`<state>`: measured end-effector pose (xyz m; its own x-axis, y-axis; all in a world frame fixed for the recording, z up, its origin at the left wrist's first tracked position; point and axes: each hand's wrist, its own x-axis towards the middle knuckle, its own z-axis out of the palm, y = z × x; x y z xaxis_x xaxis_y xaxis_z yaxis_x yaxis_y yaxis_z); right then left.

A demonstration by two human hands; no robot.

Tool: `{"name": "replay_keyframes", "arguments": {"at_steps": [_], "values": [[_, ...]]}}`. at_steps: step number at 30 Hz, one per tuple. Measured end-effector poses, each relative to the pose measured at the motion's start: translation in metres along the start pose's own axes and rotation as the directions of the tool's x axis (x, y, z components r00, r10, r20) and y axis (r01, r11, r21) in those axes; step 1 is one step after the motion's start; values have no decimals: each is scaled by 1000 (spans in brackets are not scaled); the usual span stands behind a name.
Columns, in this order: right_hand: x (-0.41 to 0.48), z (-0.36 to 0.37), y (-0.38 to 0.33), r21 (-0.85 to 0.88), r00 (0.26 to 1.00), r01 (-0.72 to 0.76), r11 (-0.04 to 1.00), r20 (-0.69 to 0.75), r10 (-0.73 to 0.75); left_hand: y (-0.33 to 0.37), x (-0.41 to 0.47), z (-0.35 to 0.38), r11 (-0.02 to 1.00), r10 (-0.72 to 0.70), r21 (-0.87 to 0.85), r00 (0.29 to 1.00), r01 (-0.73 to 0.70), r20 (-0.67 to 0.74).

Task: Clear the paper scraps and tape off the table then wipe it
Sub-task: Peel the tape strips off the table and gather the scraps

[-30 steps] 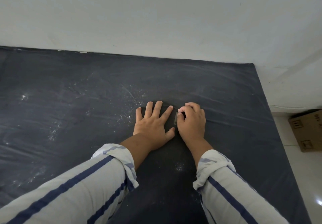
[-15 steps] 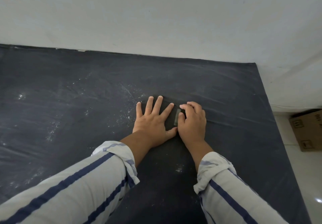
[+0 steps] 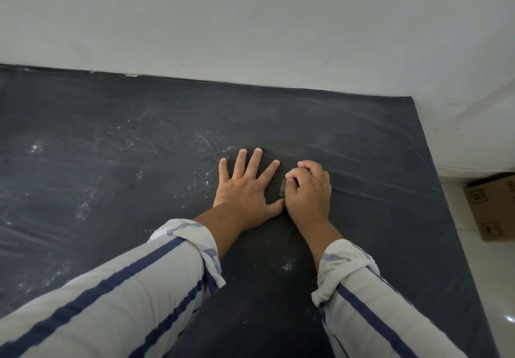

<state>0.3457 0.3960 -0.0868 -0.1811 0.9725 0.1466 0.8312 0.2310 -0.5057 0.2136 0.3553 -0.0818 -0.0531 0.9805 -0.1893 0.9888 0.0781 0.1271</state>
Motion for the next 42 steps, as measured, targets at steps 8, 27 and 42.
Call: {"name": "replay_keyframes", "arguments": {"at_steps": [8,27,42], "values": [[-6,-3,4,37,1000,-2,999,-18,3,-1,1,0,1000,3,1,1000,-3,4],[-58,-41,-27,266,993,-114,957,-10,121,-10,-16,-16,980,119,-163,992,-112,33],[-98,5,-192,587,930,-338,736,327,166,-128,-150,-54,676,-265,-719,964,161,-33]]}}
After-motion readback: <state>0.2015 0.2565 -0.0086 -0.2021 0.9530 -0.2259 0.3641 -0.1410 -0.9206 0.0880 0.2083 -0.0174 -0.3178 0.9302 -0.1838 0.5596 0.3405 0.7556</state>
